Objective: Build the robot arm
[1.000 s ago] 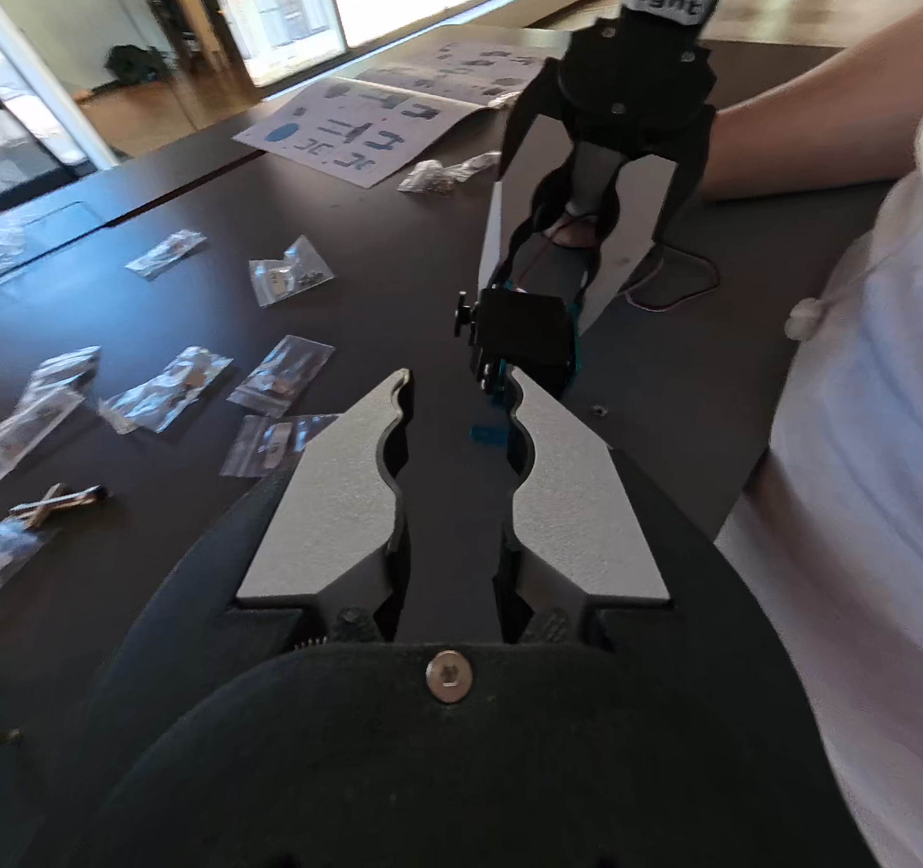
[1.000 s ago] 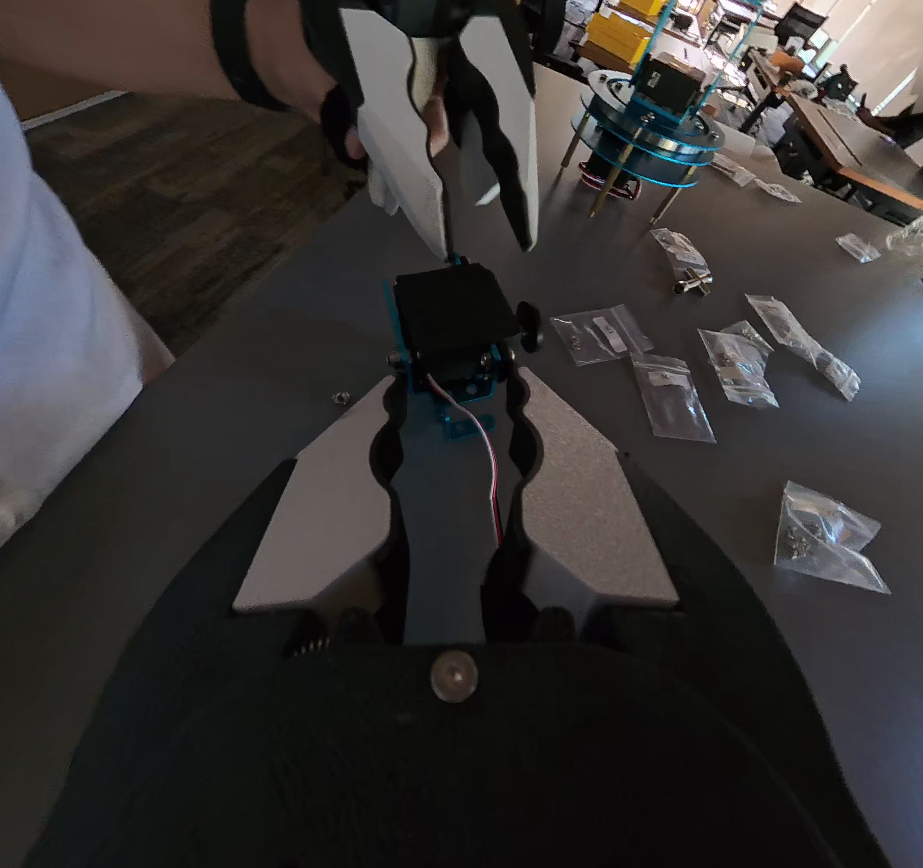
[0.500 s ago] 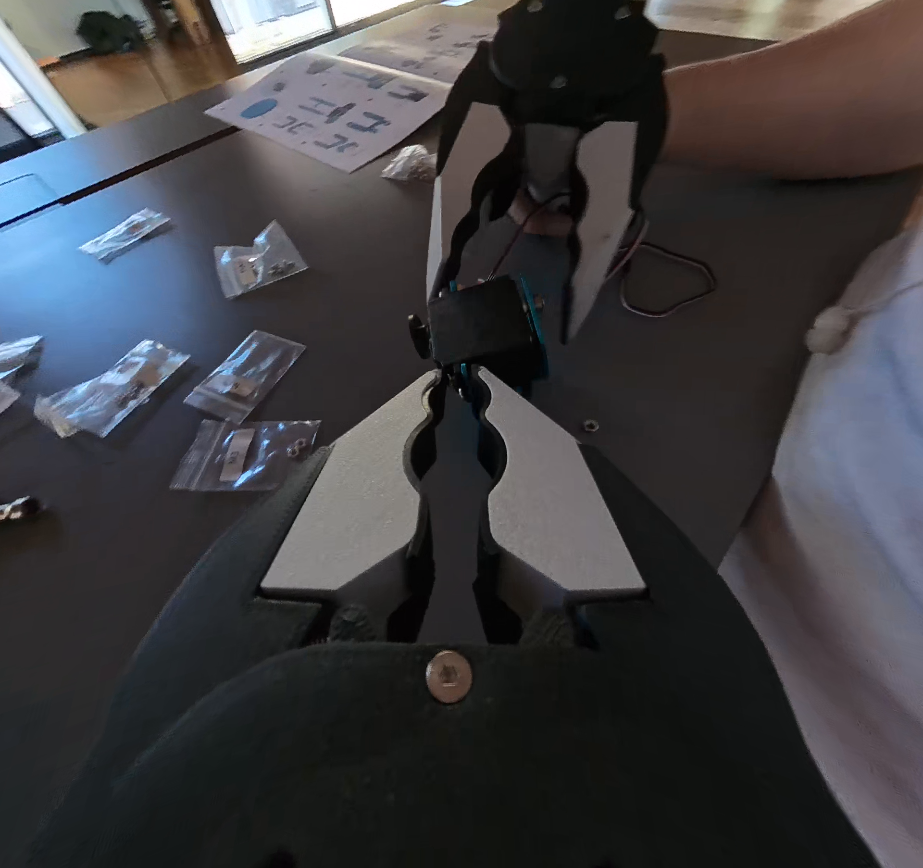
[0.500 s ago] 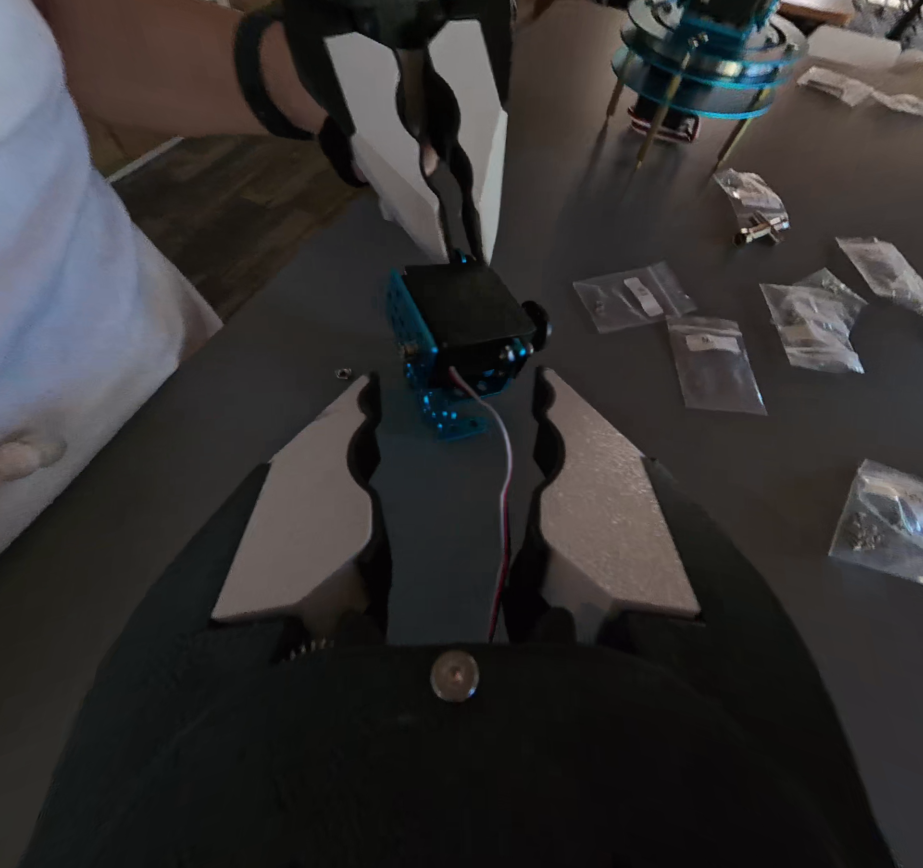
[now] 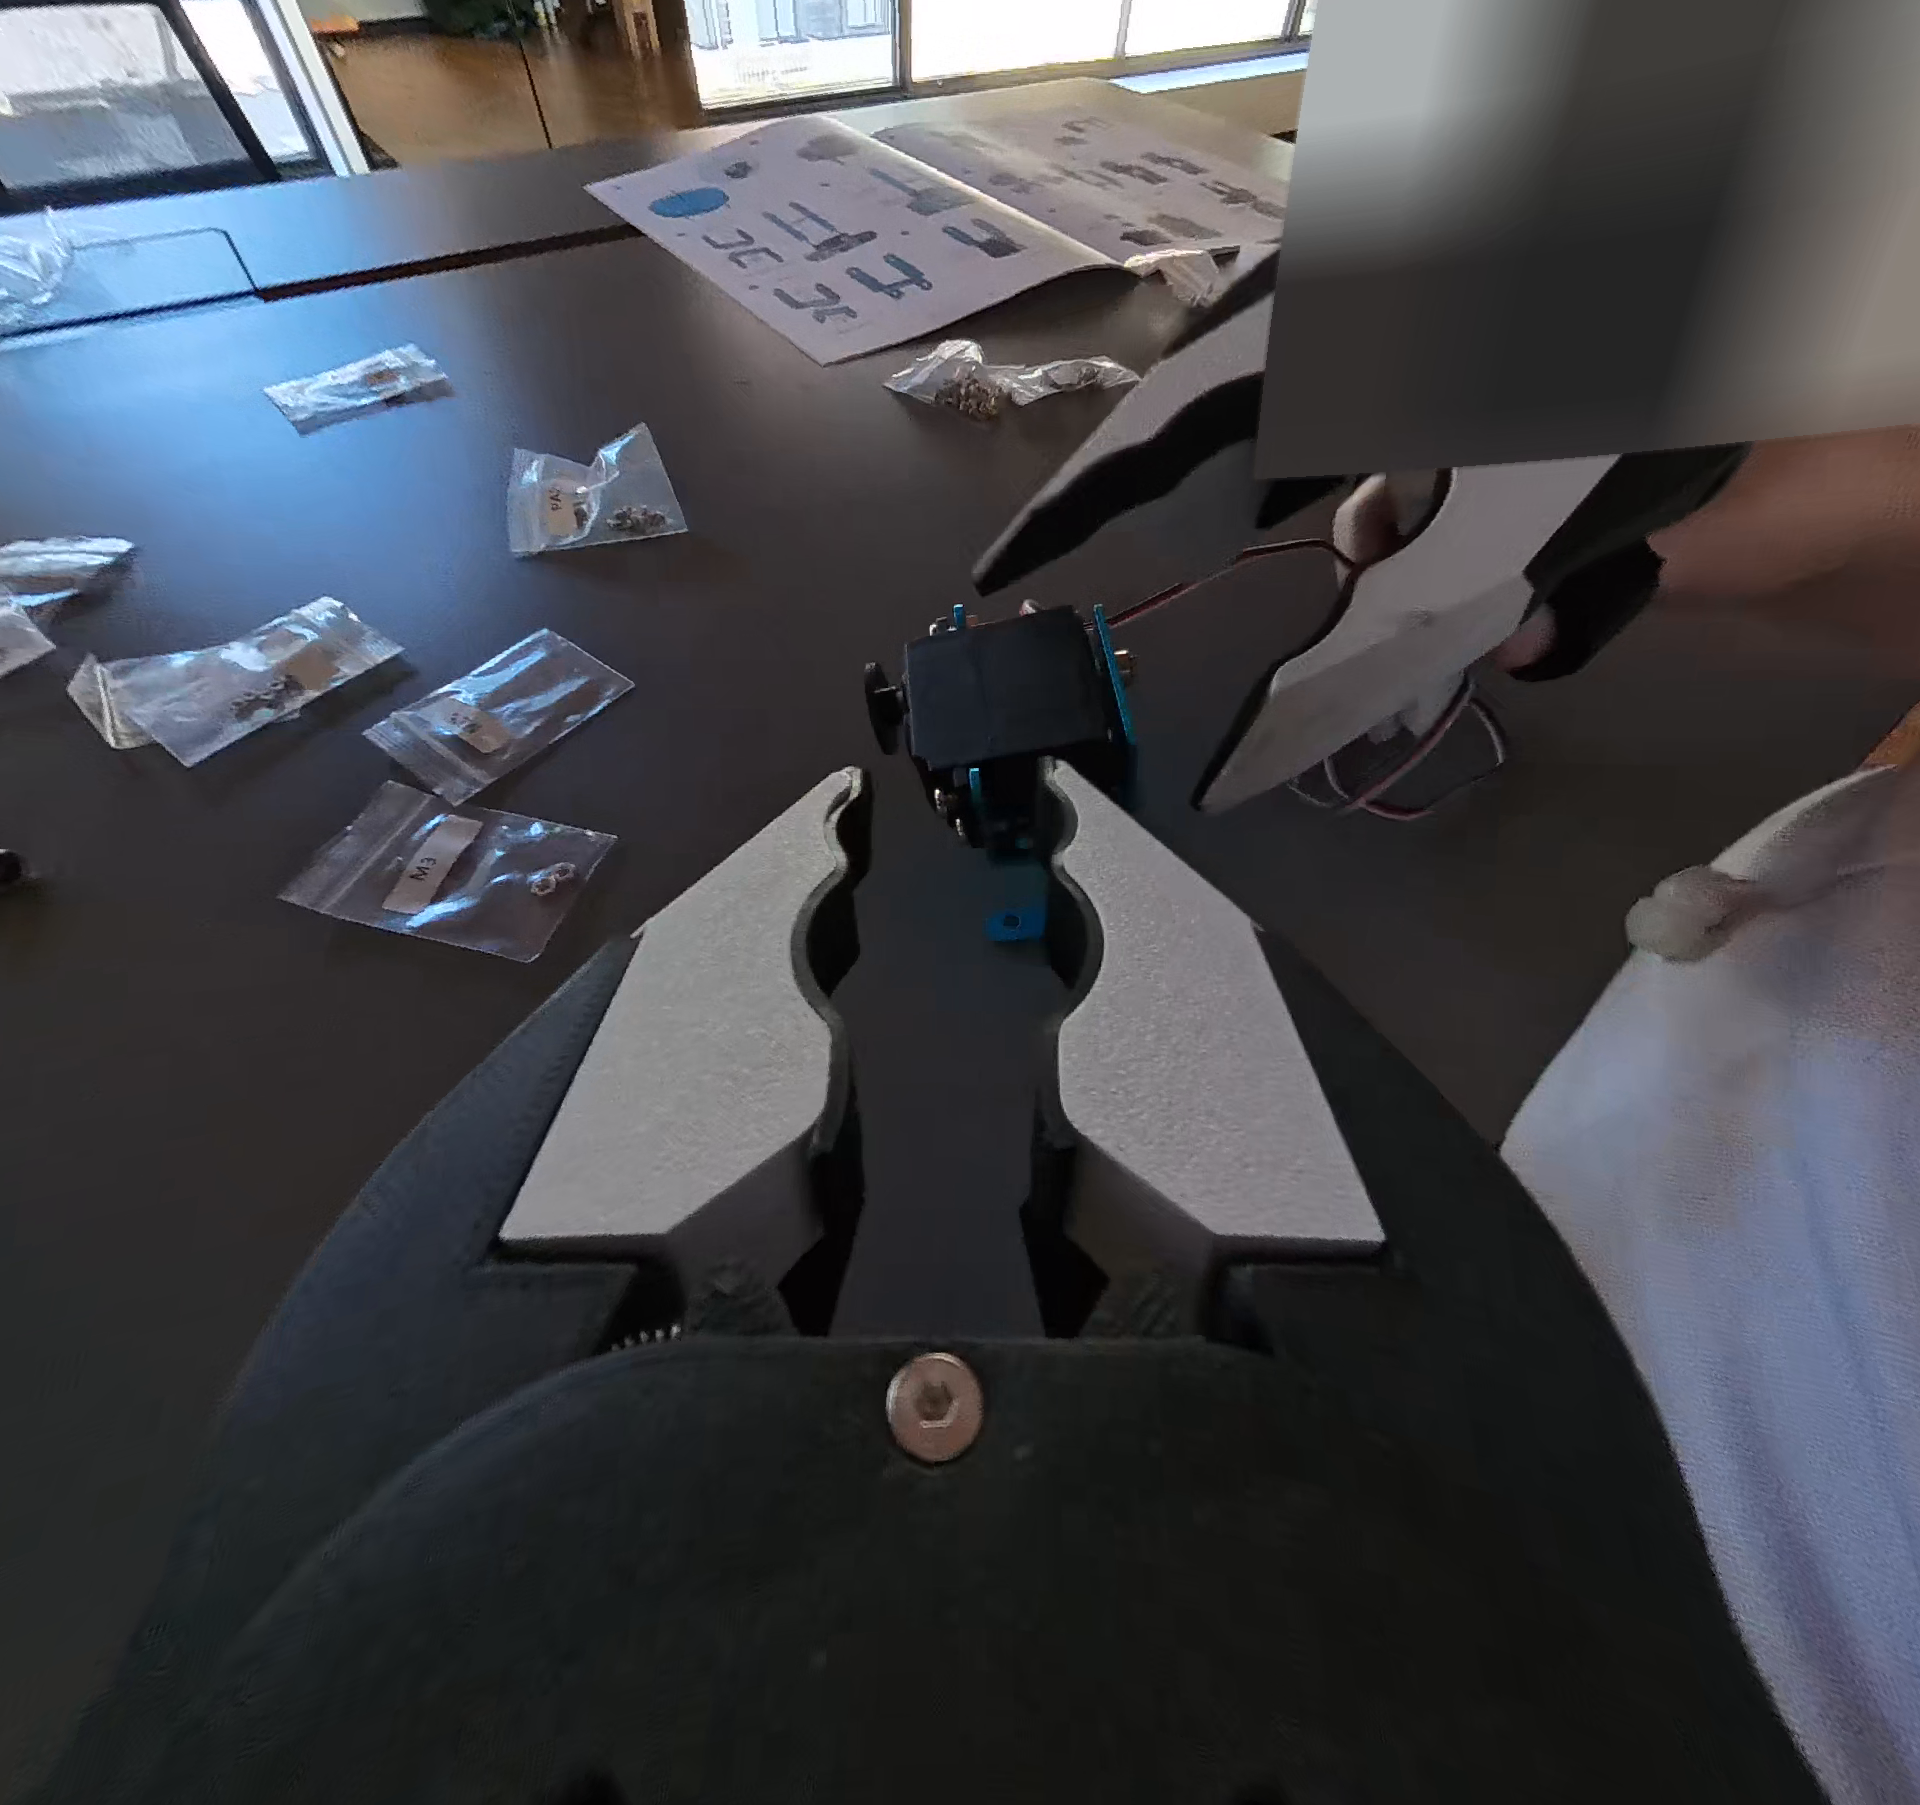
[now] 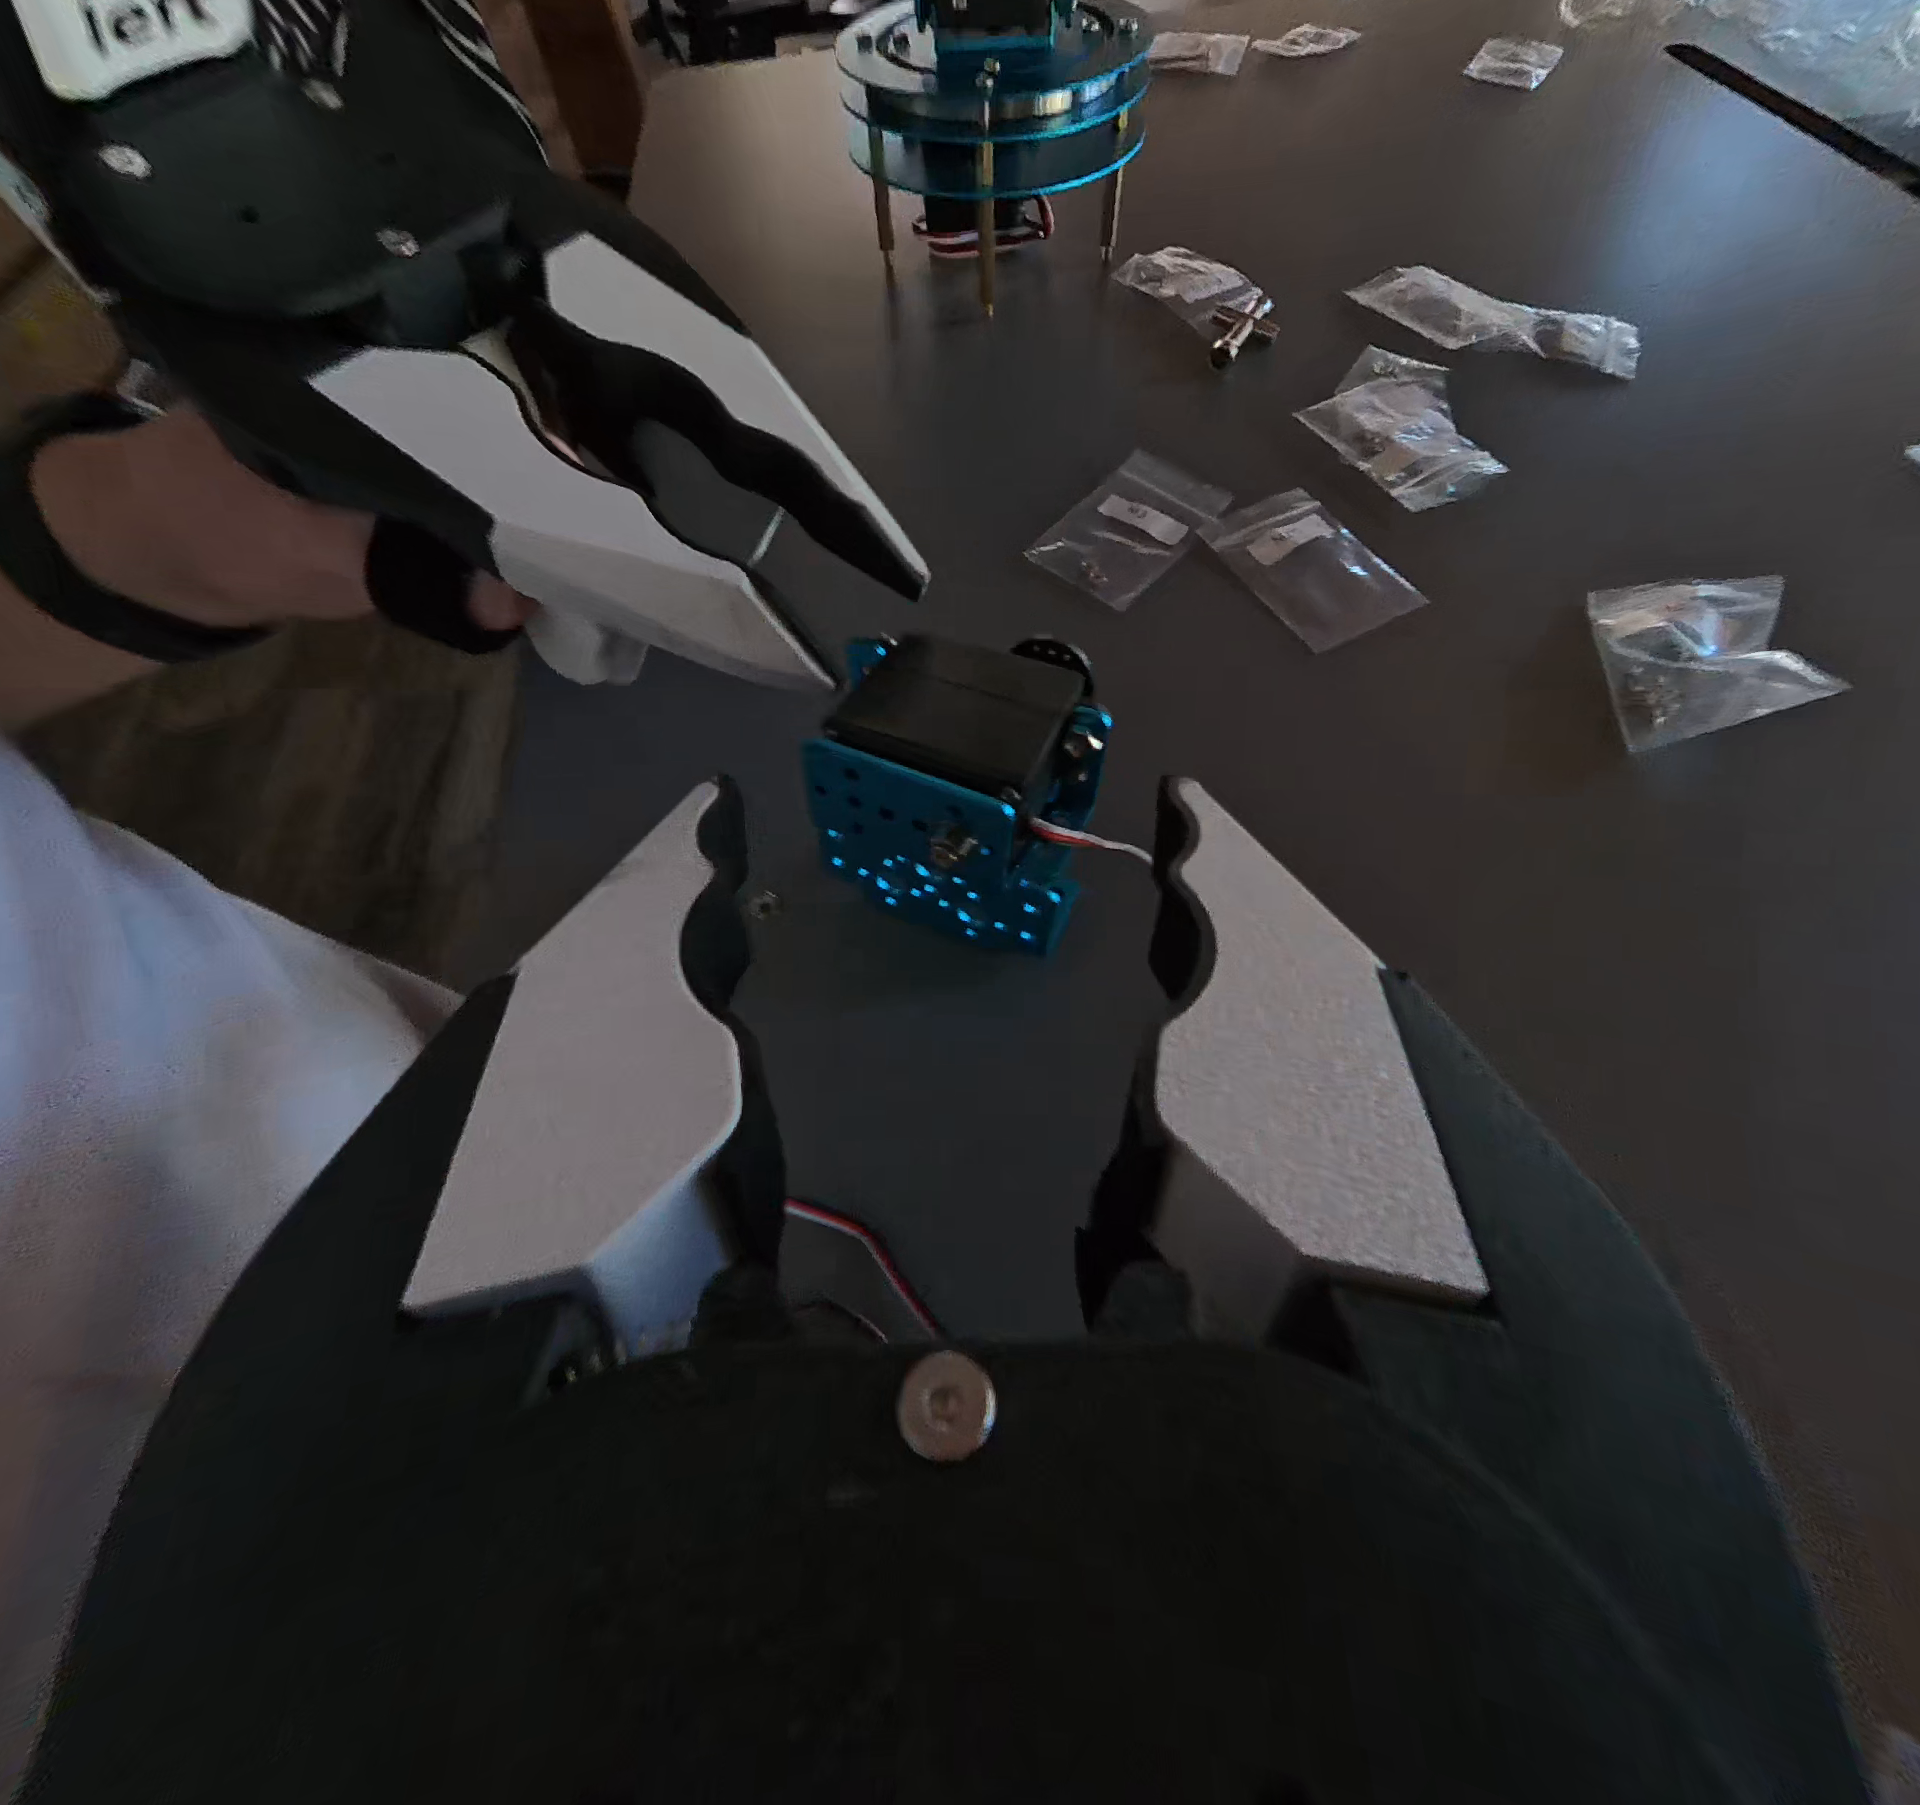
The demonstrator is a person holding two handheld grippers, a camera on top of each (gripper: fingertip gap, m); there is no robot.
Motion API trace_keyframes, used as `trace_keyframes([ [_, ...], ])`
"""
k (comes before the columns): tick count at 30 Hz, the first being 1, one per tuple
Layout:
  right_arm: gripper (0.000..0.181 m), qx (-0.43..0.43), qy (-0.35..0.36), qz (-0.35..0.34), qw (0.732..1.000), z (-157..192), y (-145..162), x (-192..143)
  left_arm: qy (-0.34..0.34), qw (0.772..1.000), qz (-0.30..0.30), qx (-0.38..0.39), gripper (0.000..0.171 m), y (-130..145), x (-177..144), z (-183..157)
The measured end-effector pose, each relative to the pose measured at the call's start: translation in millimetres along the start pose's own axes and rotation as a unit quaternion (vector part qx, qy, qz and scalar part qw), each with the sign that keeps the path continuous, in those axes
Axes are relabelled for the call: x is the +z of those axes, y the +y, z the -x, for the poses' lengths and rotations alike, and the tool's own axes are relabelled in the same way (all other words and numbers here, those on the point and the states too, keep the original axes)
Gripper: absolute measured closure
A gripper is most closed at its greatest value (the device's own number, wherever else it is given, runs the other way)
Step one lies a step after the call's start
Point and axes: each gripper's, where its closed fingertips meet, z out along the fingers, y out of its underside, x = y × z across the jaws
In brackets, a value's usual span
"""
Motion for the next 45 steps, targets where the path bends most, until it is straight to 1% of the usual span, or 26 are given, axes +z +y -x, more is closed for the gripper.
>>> trace_keyframes([
  [1,0.107,0.019,0.001,-0.004,1.0,2.7,-1.1,0.3,0.003,1.0,0.0,-0.007,0.139,-1.2,-0.6,0.5],
  [3,0.108,0.049,0.012,-0.009,0.999,5.0,-1.0,1.8,0.019,1.0,-0.003,-0.021,0.138,-4.4,-0.4,-1.6],
  [7,0.118,0.082,0.043,-0.029,0.995,3.2,-2.5,3.4,0.038,0.999,0.009,-0.037,0.133,-4.5,4.5,-4.2],
  [11,0.126,0.066,0.074,-0.028,0.995,-1.5,-0.9,5.1,0.049,0.998,0.007,-0.035,0.133,-6.5,7.8,-7.8],
  [18,0.131,0.03,0.086,-0.029,0.995,0.7,-0.5,5.8,0.064,0.997,0.018,-0.046,0.129,-6.0,10.5,-9.4],
  [25,0.131,0.032,0.078,-0.034,0.996,1.5,1.0,4.3,0.082,0.995,0.028,-0.049,0.129,-5.6,13.1,-13.1],
  [27,0.131,0.037,0.078,-0.038,0.996,1.2,0.8,4.4,0.087,0.995,0.036,-0.044,0.133,-6.0,13.3,-14.5],
  [33,0.133,0.029,0.074,-0.041,0.996,2.7,0.5,4.1,0.105,0.992,0.064,-0.039,0.132,-5.3,14.6,-15.9],
  [38,0.134,0.021,0.062,-0.04,0.997,2.8,0.3,4.9,0.122,0.989,0.074,-0.036,0.132,-4.4,15.4,-15.2],
  [45,0.134,0.019,0.032,-0.036,0.999,3.6,1.0,4.0,0.168,0.982,0.082,-0.017,0.132,-5.0,16.2,-14.4],
])
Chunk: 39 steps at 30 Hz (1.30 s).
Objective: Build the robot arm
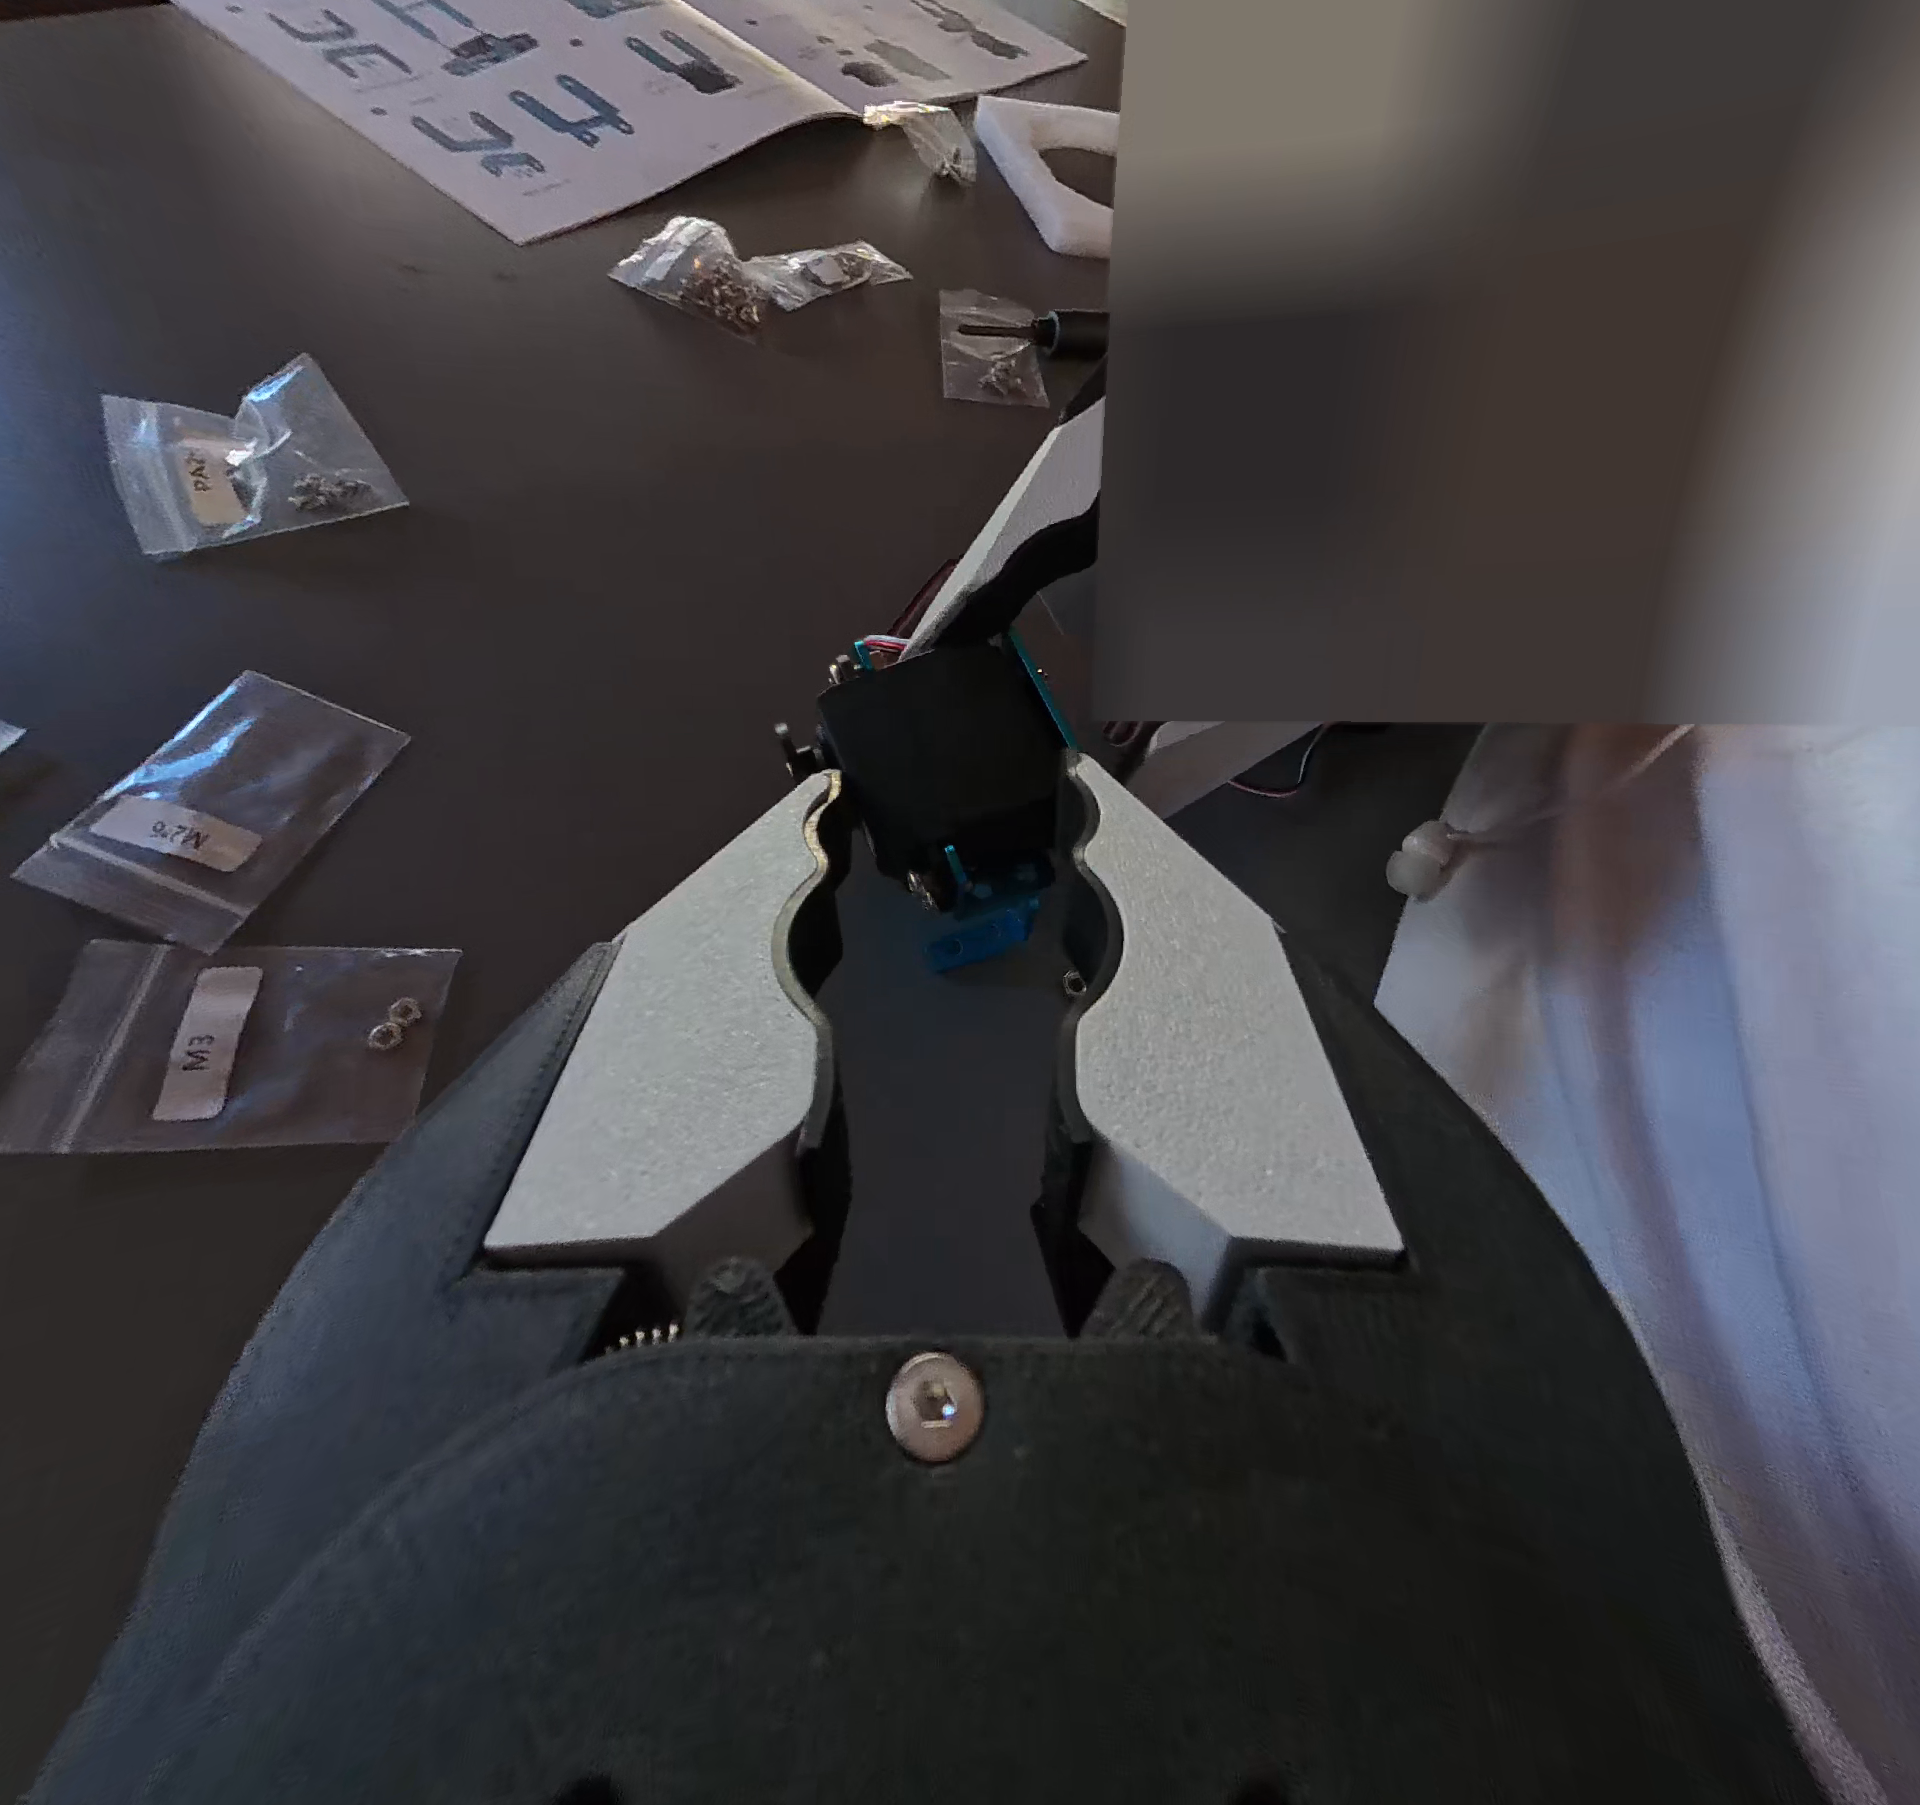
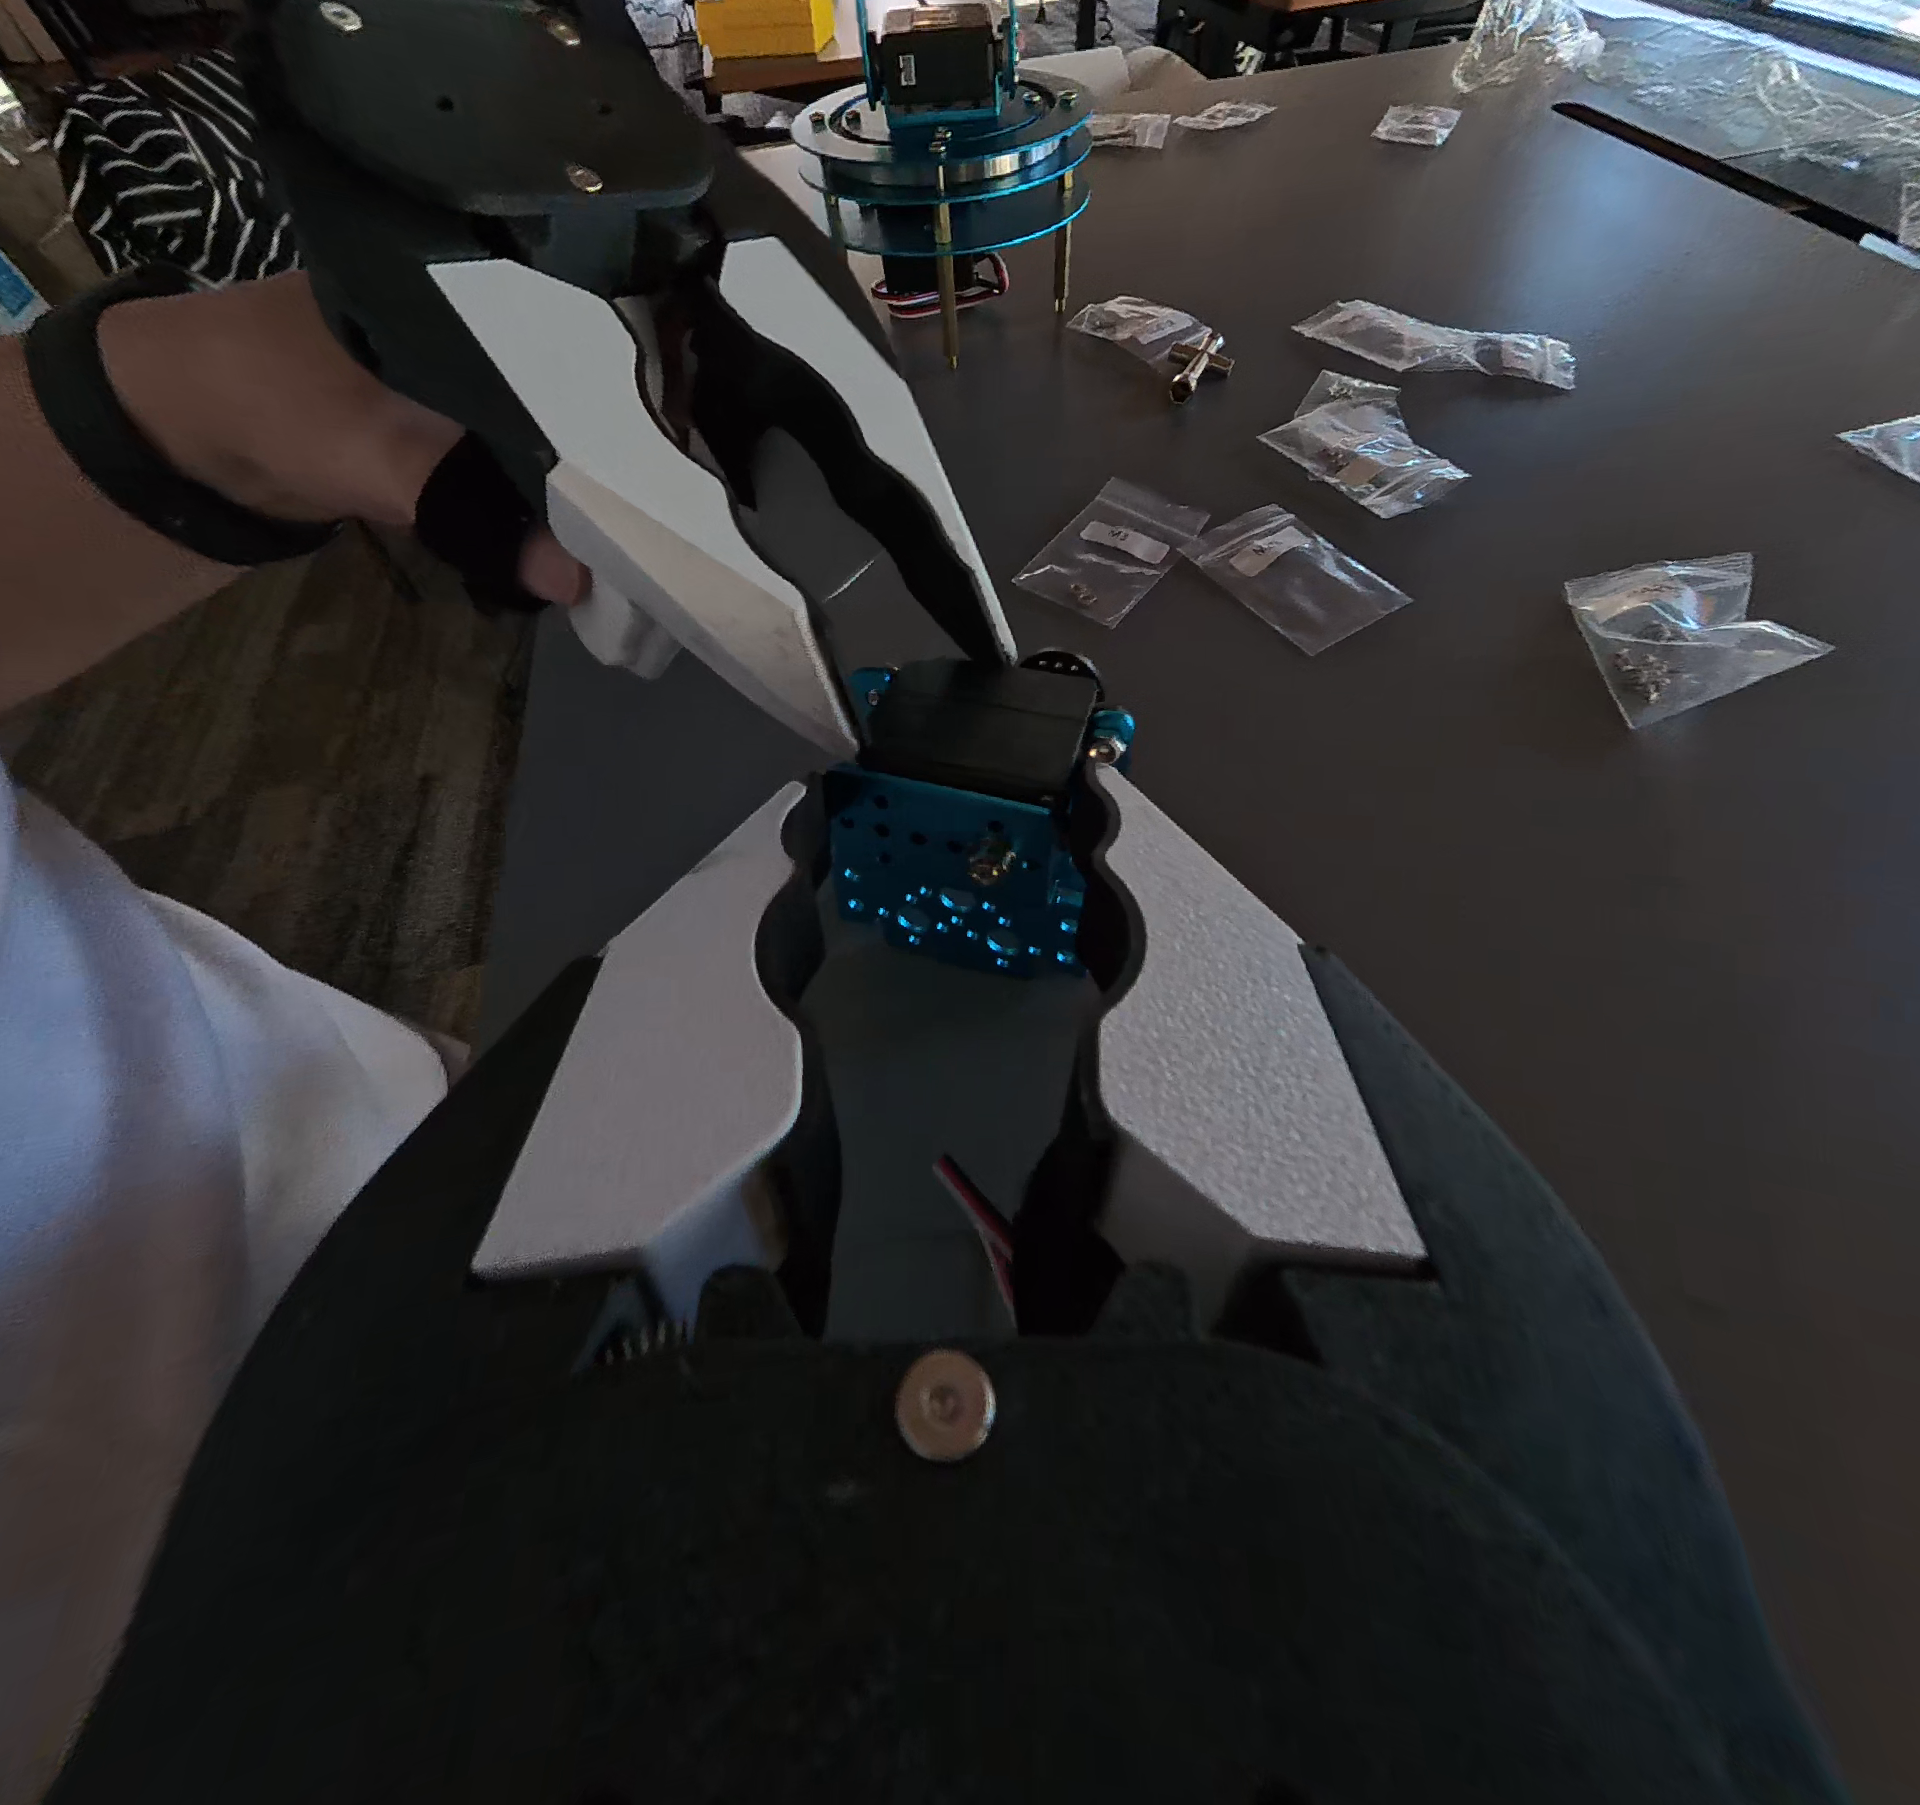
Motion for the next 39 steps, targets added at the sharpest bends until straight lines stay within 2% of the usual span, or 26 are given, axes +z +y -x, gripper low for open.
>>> trace_keyframes([
  [4,0.135,0.002,-0.007,-0.002,1.0,0.0,0.1,-0.2,0.011,1.0,0.004,-0.005,0.131,0.2,-0.5,-0.3],
  [9,0.134,-0.005,0.006,-0.006,1.0,-0.5,-0.4,0.6,-0.01,1.0,-0.004,-0.024,0.131,-0.1,-0.2,1.1],
  [16,0.134,-0.012,-0.002,-0.004,1.0,2.2,0.2,-0.2,-0.052,0.998,0.018,0.006,0.131,-0.2,-0.5,-1.7],
  [24,0.134,-0.031,-0.022,0.011,0.999,1.6,0.4,1.5,-0.003,1.0,0.023,0.006,0.131,0.5,-1.1,2.2],
  [25,0.136,-0.034,-0.033,0.01,0.999,4.6,0.1,0.8,-0.031,0.999,0.026,0.014,0.163,1.4,-3.8,12.7],
  [26,0.134,-0.023,-0.053,0.012,0.998,11.2,0.7,1.3,-0.042,0.997,0.034,0.056,0.171,6.4,-5.8,19.2],
  [28,0.134,-0.033,-0.047,0.015,0.998,11.2,0.1,1.5,-0.021,0.999,0.032,0.031,0.171,6.8,-6.8,18.1],
  [30,0.134,-0.037,-0.031,0.027,0.998,8.4,2.0,-0.3,-0.009,0.997,0.075,0.029,0.171,18.2,-8.2,16.1],
  [31,0.134,-0.036,-0.03,0.024,0.999,8.1,2.4,-2.0,-0.009,0.997,0.072,0.029,0.167,20.0,-7.2,15.2],
  [33,0.134,-0.024,-0.03,0.017,0.999,4.8,3.0,-4.2,-0.009,1.0,0.027,0.005,0.171,13.4,-5.9,14.0],
  [35,0.134,-0.021,-0.03,0.01,0.999,3.4,2.6,-4.1,0.003,0.999,-0.018,-0.045,0.169,4.5,-8.0,14.4],
  [36,0.133,-0.024,-0.028,0.008,0.999,3.3,2.3,-3.3,0.016,0.996,-0.045,-0.069,0.157,-1.7,-10.7,13.5],
  [39,0.133,-0.03,-0.016,0.005,0.999,2.2,1.1,-0.5,0.035,0.987,-0.097,-0.126,0.143,-13.0,-20.5,13.8],
])
